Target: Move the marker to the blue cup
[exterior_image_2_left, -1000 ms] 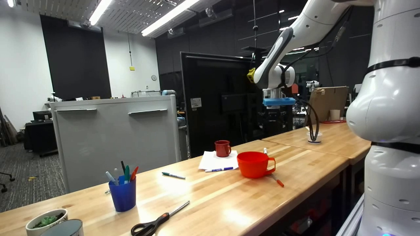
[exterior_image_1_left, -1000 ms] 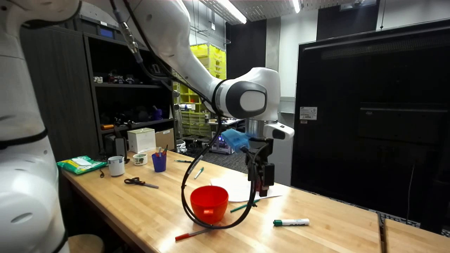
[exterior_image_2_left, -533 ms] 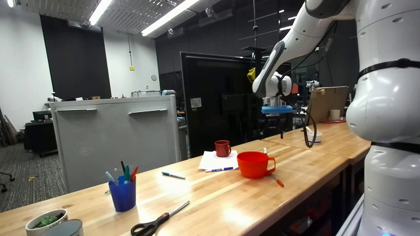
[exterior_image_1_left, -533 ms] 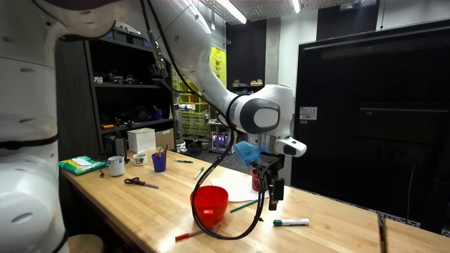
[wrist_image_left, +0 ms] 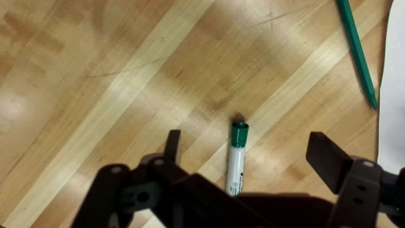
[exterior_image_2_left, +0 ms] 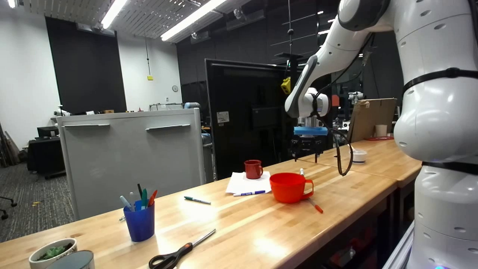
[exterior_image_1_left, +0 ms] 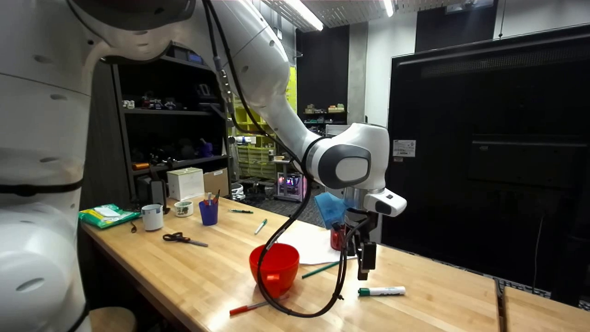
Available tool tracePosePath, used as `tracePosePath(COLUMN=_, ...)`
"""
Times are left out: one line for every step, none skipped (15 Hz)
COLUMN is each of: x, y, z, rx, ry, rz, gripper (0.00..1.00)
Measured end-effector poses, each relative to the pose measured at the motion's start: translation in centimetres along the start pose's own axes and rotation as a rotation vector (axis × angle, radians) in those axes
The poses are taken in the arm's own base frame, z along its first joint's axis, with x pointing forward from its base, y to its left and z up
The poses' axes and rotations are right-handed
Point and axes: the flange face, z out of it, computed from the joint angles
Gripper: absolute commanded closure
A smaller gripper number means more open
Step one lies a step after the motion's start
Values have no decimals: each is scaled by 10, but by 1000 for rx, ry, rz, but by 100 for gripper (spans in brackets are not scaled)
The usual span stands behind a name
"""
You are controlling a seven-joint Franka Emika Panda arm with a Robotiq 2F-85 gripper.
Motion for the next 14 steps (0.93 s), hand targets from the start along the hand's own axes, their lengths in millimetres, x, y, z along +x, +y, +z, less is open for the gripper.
tracePosePath(x=0, y=0, z=0, rx=1, ry=2, rz=0, gripper=0)
tracePosePath(x=0, y=-1, z=-1, rx=2, ry=3, rz=-1, gripper=0)
tracePosePath(x=0, y=-1, z=-1, rx=2, ry=4, rz=-2, gripper=0)
tracePosePath(x=0, y=-1, z=0, rx=1, ry=3, rz=-1, gripper=0)
tracePosePath(x=0, y=0, z=1, rx=-1, ry=-1, rz=1, gripper=0)
tracePosePath(x=0, y=1, z=3, rx=-5, ry=-6, rz=2, gripper=0)
tracePosePath(x=0, y=1, z=7, rx=-10, ry=-14, rz=2, gripper=0)
tracePosePath(x=1, y=1, z=11, rx=-17, ry=-23, rz=3, gripper=0)
tracePosePath(x=3, y=0, z=17, rx=-25, ry=-34, rz=3, gripper=0)
tracePosePath(x=5, y=0, z=22, rx=-34, ry=-47, rz=4, gripper=0)
tracePosePath(x=7, y=0, z=27, rx=-44, ry=-60, rz=5, gripper=0)
tracePosePath(x=10, y=-1, z=32, rx=-53, ry=-72, rz=5, gripper=0)
tracePosePath(x=13, y=-1, z=37, rx=-61, ry=-83, rz=6, gripper=0)
tracePosePath(x=16, y=-2, z=42, rx=-69, ry=-90, rz=7, gripper=0)
